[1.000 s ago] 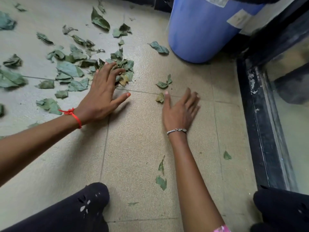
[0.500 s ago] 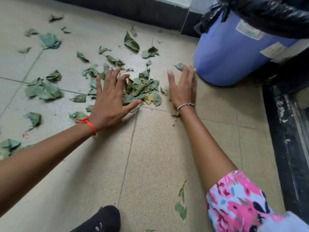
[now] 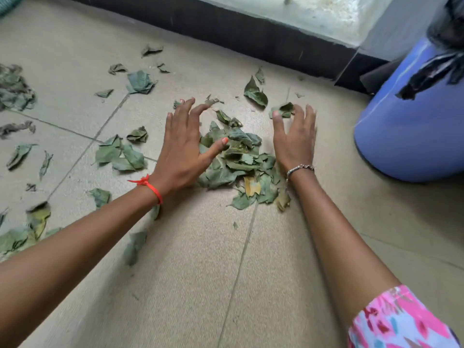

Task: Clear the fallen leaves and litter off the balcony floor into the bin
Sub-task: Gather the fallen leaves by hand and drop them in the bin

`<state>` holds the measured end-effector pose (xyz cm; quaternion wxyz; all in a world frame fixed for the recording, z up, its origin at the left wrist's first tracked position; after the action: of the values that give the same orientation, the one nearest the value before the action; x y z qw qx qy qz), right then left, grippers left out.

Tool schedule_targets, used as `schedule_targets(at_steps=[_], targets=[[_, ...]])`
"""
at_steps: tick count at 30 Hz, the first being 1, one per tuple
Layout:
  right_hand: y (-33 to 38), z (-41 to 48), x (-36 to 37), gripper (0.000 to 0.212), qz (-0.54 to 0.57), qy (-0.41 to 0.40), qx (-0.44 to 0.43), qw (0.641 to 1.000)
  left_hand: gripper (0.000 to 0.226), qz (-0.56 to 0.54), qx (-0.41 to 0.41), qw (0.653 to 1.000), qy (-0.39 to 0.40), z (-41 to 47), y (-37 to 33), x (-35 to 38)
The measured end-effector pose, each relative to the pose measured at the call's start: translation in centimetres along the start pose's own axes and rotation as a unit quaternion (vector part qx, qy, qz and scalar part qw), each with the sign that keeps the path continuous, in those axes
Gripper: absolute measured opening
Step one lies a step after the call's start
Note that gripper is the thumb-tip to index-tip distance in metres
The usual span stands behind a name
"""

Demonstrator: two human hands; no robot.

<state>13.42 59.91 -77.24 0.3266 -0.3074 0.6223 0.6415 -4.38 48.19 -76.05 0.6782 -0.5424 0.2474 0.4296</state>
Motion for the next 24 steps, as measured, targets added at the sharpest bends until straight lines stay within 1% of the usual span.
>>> schedule_targets(at_steps=[1, 2, 3, 4, 6, 8, 10, 12, 15, 16, 18, 19, 21, 23, 24], targets=[[0.2, 0.4, 0.5, 0.065, -0.031, 0.016, -0.001, 0.999, 0.076, 0.002, -0.005, 1.000, 0.000, 0.4, 0.5, -0.1], [0.7, 0.4, 1.0, 0.067, -0.050, 0.036, -0.021, 0.998, 0.077, 0.008, -0.010, 1.000, 0.004, 0.8, 1.0, -0.2], [1.4, 0.2, 1.6, 0.066, -0.046, 0.055, -0.055, 0.996, 0.078, 0.016, -0.017, 1.000, 0.008, 1.2, 1.5, -0.1], [2.1, -0.2, 2.1, 0.063, -0.019, 0.068, -0.086, 0.994, 0.080, 0.023, -0.021, 0.999, 0.012, 1.6, 2.0, -0.1], [3.3, -0.3, 2.0, 0.059, 0.065, 0.048, -0.110, 0.991, 0.082, 0.028, -0.018, 0.999, 0.020, 2.7, 2.9, 0.0], [3.5, 1.4, 1.6, 0.058, 0.114, 0.005, -0.101, 0.988, 0.083, 0.012, -0.015, 0.999, 0.033, 3.9, 3.9, -0.1], [3.3, 4.2, 1.8, 0.063, 0.087, -0.010, -0.078, 0.993, 0.084, -0.010, -0.009, 0.998, 0.055, 5.1, 5.0, -0.1], [2.9, 6.7, 2.4, 0.071, 0.013, 0.001, -0.051, 0.999, 0.085, -0.029, -0.006, 0.997, 0.069, 5.9, 5.6, 0.0], [2.6, 9.6, 2.7, 0.074, -0.069, -0.038, -0.020, 0.997, 0.082, -0.050, -0.023, 0.998, 0.043, 6.4, 6.2, 0.4], [2.5, 10.5, 2.6, 0.074, -0.077, -0.050, -0.009, 0.996, 0.081, -0.061, -0.033, 0.997, 0.035, 6.4, 6.3, 0.4], [2.6, 11.8, 2.5, 0.074, -0.079, -0.046, 0.008, 0.996, 0.080, -0.094, -0.051, 0.994, 0.021, 6.5, 6.6, 0.4], [2.8, 12.0, 2.7, 0.072, -0.080, -0.037, -0.001, 0.996, 0.080, -0.100, -0.054, 0.993, 0.018, 6.6, 6.6, 0.3], [3.7, 11.3, 3.7, 0.067, -0.065, -0.001, -0.058, 0.996, 0.080, -0.084, -0.047, 0.995, 0.020, 6.7, 6.6, 0.4], [5.0, 9.9, 4.4, 0.058, -0.001, 0.039, -0.132, 0.991, 0.080, -0.076, -0.044, 0.996, 0.020, 6.6, 6.4, 0.4], [5.6, 9.6, 4.6, 0.055, 0.042, 0.051, -0.150, 0.986, 0.080, -0.075, -0.044, 0.996, 0.019, 6.6, 6.3, 0.3]])
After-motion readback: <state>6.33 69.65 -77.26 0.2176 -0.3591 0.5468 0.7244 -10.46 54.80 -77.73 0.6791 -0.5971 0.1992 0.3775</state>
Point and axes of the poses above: each hand's wrist, its own z-axis towards the middle knuckle, its own x-axis out of the palm, y = z × x, the point moved 3 cm from there along z, towards the middle knuckle, and after that the axes turned 8 degrees about x, right-handed, at the moved point
